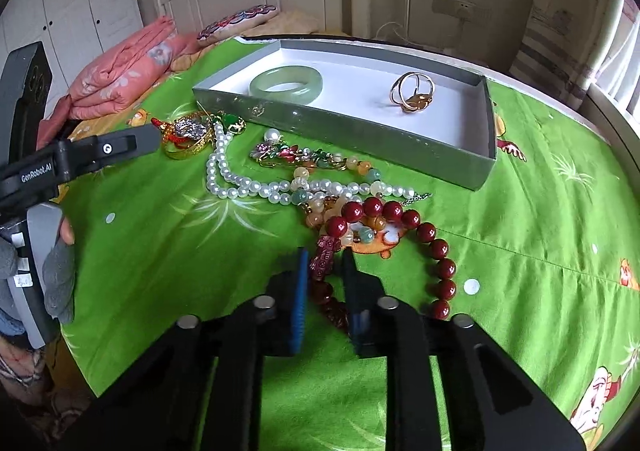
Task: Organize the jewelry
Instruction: 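Grasp the dark red bead bracelet with the right gripper, then grasp the gold bangle with the left gripper while the right gripper lifts the red bracelet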
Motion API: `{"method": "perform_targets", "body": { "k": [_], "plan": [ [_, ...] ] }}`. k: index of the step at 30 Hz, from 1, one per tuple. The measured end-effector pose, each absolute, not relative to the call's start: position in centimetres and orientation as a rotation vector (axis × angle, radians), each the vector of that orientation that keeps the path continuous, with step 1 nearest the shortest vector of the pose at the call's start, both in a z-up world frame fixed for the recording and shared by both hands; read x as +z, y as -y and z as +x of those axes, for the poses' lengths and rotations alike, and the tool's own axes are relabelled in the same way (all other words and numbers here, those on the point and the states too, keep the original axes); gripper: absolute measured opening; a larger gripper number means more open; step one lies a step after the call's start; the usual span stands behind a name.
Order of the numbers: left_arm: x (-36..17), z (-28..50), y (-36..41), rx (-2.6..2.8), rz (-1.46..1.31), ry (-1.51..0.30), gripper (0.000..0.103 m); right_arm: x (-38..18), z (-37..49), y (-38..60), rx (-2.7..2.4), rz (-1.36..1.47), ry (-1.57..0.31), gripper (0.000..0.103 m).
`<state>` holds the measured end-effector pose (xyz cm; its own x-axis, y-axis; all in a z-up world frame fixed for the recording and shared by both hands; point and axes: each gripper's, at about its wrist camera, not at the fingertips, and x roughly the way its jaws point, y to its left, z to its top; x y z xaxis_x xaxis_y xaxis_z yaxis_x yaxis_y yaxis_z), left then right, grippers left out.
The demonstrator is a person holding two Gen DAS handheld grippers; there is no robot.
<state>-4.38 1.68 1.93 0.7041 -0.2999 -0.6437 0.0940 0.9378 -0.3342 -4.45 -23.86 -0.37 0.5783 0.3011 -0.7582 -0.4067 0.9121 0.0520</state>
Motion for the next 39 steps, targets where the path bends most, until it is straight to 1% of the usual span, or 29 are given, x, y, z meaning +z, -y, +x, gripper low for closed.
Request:
{"method": "perform_targets", "body": {
  "k": [5, 10, 14, 15, 17, 19, 21, 22, 23, 24, 25, 26, 28, 29, 30, 31, 32, 37, 39],
  "plan": [
    [1.8, -4.3, -1.2, -0.240, -0.259, -0.774, 0.101, 0.1, -4.8, 24.8, 0.449, -0.068, -0.820, 0.015],
    [1.7, -4.1, -0.7, -0.248, -0.230, -0.794, 0.101, 0.9, -5.6, 26.5, 0.537, 0.045, -0.748, 0.015],
    [2.5, -4.5, 0.0, -0.257, -0.179, -0.747, 0.098, 1.3, -5.8, 26.8, 0.541, 0.073, -0.733, 0.015],
    [2.6, -4.5, 0.0, -0.259, -0.177, -0.740, 0.096, 1.3, -5.8, 26.9, 0.542, 0.075, -0.731, 0.015],
    [2.6, -4.4, -0.2, -0.262, -0.187, -0.743, 0.088, 1.4, -5.9, 27.0, 0.542, 0.078, -0.725, 0.015],
    [2.3, -4.2, -0.6, -0.262, -0.205, -0.752, 0.085, 1.5, -6.0, 27.1, 0.543, 0.082, -0.722, 0.015],
    [2.2, -4.1, -0.8, -0.278, -0.212, -0.764, 0.079, 1.5, -6.1, 27.2, 0.546, 0.082, -0.719, 0.015],
    [2.2, -4.1, -0.4, -0.285, -0.177, -0.772, 0.073, 1.5, -6.0, 27.2, 0.545, 0.081, -0.719, 0.015],
    [2.2, -4.2, -0.2, -0.290, -0.149, -0.775, 0.065, 1.5, -6.0, 27.2, 0.544, 0.081, -0.719, 0.015],
    [2.3, -4.2, 0.2, -0.298, -0.115, -0.778, 0.060, 1.5, -6.0, 27.2, 0.544, 0.081, -0.720, 0.015],
    [2.4, -4.2, 0.8, -0.311, -0.074, -0.781, 0.050, 1.5, -6.0, 27.2, 0.544, 0.080, -0.721, 0.015],
    [2.5, -4.1, 1.3, -0.320, -0.044, -0.781, 0.045, 1.6, -6.0, 27.2, 0.544, 0.081, -0.721, 0.015],
    [2.7, -3.9, 2.1, -0.319, 0.007, -0.777, 0.045, 1.6, -6.0, 27.2, 0.543, 0.082, -0.721, 0.015],
    [2.8, -3.5, 2.4, -0.318, 0.027, -0.779, 0.043, 1.6, -6.0, 27.2, 0.543, 0.083, -0.720, 0.015],
    [2.7, -3.1, 2.7, -0.321, 0.044, -0.791, 0.040, 1.6, -6.0, 27.2, 0.541, 0.083, -0.720, 0.015],
    [2.4, -2.7, 3.0, -0.322, 0.060, -0.807, 0.034, 1.5, -6.0, 27.2, 0.541, 0.084, -0.721, 0.015],
    [2.1, -2.3, 3.2, -0.325, 0.077, -0.828, 0.031, 1.5, -6.0, 27.2, 0.541, 0.085, -0.721, 0.015],
    [0.8, -0.8, 3.9, -0.328, 0.166, -0.871, 0.025, 1.6, -5.9, 27.3, 0.545, 0.090, -0.721, 0.015],
    [0.8, -0.4, 3.7, -0.323, 0.169, -0.871, 0.018, 1.6, -5.9, 27.4, 0.546, 0.092, -0.721, 0.015]
  ]
}}
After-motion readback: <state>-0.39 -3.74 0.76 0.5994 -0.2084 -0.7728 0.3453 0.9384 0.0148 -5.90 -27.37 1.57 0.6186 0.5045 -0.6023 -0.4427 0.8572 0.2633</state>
